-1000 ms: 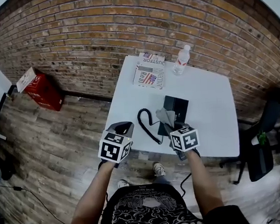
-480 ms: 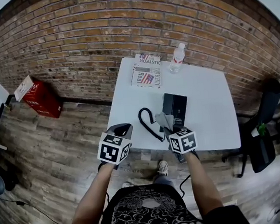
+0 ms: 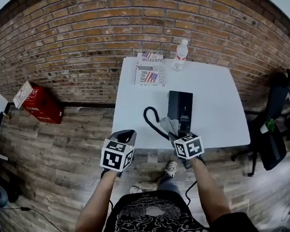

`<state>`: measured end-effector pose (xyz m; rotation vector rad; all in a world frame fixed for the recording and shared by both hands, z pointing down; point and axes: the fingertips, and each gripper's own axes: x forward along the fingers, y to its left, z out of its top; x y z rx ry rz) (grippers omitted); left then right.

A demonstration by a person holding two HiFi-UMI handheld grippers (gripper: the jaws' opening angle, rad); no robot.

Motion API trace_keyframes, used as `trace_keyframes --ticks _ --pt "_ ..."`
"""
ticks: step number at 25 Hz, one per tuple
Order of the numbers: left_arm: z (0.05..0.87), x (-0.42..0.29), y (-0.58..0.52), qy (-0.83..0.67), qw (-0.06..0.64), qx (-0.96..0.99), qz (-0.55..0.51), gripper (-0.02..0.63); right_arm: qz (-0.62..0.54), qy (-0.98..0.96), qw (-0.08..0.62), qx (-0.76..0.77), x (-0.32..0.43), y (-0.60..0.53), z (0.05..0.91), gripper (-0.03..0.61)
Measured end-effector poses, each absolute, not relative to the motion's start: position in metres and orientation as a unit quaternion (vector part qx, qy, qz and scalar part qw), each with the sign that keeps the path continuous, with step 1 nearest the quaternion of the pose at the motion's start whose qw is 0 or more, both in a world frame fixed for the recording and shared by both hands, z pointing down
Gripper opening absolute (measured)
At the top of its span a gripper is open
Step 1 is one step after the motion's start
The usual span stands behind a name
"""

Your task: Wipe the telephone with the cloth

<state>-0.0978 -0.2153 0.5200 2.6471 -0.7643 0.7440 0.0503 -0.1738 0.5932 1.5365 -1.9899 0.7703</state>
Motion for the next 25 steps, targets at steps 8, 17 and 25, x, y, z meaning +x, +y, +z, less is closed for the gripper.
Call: trace_keyframes --ticks 8,17,25 --pt "0.522 -0.103 -0.207 -0.264 0.141 0.918 0.262 0.006 0.277 -0.732 0.231 0.578 0.051 -0.166 0.581 0.011" --pt "0.516 -0.080 -0.213 -0.251 0.137 0.923 0.258 0.006 0.230 -0.736 0.202 0.605 0.076 -0.175 0.523 0.011" --pt "0.512 -0.047 -0.234 -0.245 0.138 0.925 0.255 0.006 0.203 -0.733 0.182 0.623 0.116 -0.195 0.479 0.011"
